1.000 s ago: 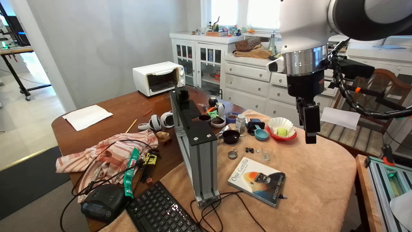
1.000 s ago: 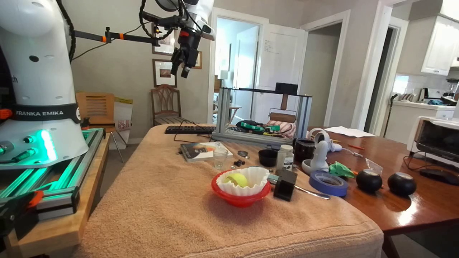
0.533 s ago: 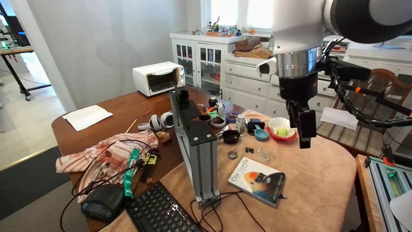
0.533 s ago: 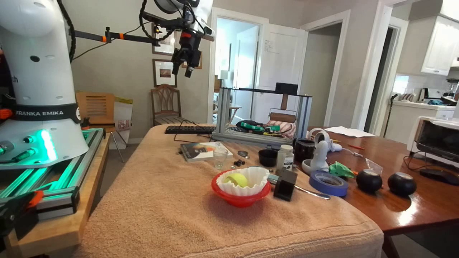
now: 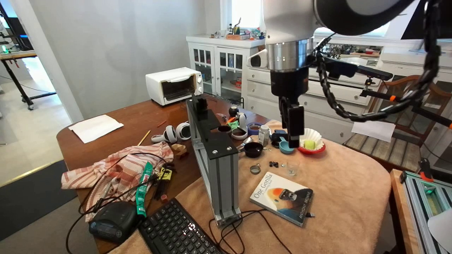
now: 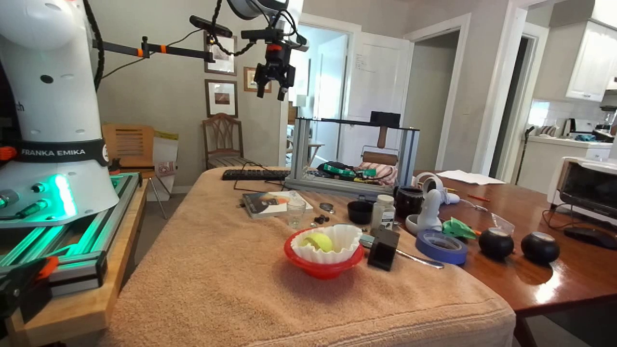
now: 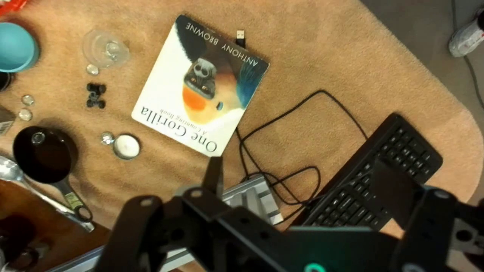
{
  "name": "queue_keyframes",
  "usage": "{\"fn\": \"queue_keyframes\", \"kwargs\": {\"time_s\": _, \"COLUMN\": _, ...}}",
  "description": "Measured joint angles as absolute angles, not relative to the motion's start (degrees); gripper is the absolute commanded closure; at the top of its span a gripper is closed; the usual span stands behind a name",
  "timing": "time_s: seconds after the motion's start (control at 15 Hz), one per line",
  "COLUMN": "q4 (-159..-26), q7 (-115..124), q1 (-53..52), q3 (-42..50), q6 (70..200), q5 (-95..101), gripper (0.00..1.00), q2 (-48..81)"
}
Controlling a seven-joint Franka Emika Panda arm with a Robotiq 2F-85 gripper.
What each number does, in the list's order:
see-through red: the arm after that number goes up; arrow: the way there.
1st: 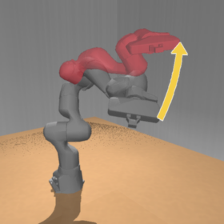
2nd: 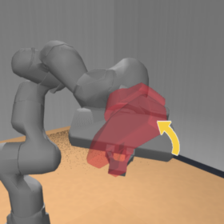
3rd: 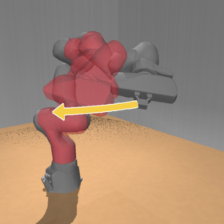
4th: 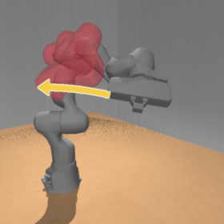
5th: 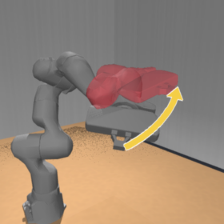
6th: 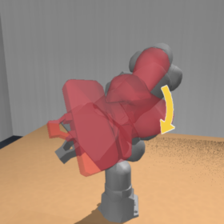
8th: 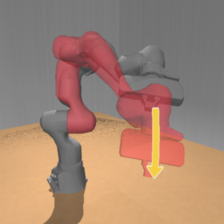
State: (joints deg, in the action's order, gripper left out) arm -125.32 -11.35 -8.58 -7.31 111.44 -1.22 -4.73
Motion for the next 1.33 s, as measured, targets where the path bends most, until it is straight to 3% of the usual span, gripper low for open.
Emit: {"fn": "queue_keyframes", "kwargs": {"time_s": 1.33, "q4": -120.5, "q7": -0.9, "q1": -4.8, "q3": -4.4, "q6": 115.3, "q5": -1.2, "gripper": 0.0, "q2": -2.6}}
